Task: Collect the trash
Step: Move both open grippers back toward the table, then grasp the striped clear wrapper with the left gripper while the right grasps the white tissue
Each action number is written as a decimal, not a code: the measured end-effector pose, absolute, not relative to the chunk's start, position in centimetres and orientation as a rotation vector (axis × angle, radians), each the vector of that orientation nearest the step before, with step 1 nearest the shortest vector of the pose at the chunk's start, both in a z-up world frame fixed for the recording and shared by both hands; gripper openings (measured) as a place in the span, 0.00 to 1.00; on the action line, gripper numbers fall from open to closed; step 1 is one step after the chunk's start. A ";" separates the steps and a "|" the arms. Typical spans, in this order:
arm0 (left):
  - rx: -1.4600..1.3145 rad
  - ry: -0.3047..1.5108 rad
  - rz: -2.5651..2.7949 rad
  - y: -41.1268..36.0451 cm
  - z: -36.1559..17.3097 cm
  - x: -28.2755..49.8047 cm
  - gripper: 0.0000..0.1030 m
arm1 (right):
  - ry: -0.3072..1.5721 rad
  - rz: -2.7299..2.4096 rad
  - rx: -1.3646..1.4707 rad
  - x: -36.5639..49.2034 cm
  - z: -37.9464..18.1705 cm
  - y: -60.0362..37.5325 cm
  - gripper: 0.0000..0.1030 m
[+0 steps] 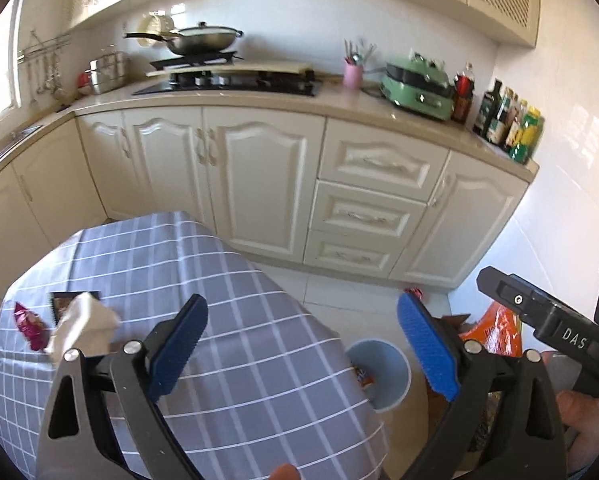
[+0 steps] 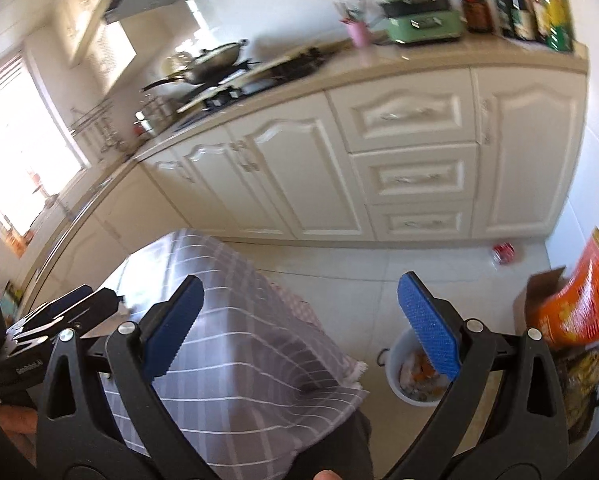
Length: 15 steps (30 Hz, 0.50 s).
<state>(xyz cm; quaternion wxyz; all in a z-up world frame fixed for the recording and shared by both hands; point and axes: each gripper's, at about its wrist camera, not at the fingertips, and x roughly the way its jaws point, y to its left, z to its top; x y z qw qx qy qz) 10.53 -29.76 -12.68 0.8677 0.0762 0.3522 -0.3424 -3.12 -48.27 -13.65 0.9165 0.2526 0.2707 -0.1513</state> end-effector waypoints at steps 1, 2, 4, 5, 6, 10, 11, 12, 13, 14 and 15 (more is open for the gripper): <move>0.141 0.734 -0.695 -28.7 -12.3 10.8 0.91 | 0.553 -0.302 0.513 -2.8 -13.4 -47.7 0.93; 0.131 0.727 -0.681 -27.9 -12.1 10.9 0.91 | 0.546 -0.289 0.503 -2.4 -12.9 -46.9 0.93; 0.116 0.711 -0.655 -26.2 -11.7 11.3 0.91 | 0.540 -0.264 0.492 -1.6 -12.3 -45.7 0.93; 0.108 0.706 -0.640 -25.5 -11.6 11.4 0.91 | 0.537 -0.248 0.482 -1.0 -11.9 -45.0 0.93; 0.101 0.700 -0.629 -24.8 -11.4 11.5 0.91 | 0.536 -0.239 0.473 -0.7 -11.7 -44.5 0.93; 0.056 0.677 -0.568 -20.8 -11.3 12.2 0.91 | 0.548 -0.187 0.435 1.2 -10.9 -41.6 0.93; 0.049 0.672 -0.548 -19.5 -11.5 12.4 0.91 | 0.550 -0.177 0.426 1.6 -10.8 -40.9 0.93; 0.046 0.668 -0.532 -18.5 -11.7 12.5 0.91 | 0.555 -0.163 0.414 2.1 -10.6 -40.1 0.93; 0.045 0.669 -0.520 -17.6 -12.0 12.7 0.91 | 0.558 -0.153 0.408 2.5 -10.6 -39.5 0.93; 0.041 0.672 -0.512 -16.6 -12.3 12.8 0.91 | 0.562 -0.143 0.401 2.9 -10.6 -38.9 0.93; 0.038 0.674 -0.503 -15.9 -12.6 12.9 0.91 | 0.567 -0.135 0.393 3.2 -10.7 -38.3 0.93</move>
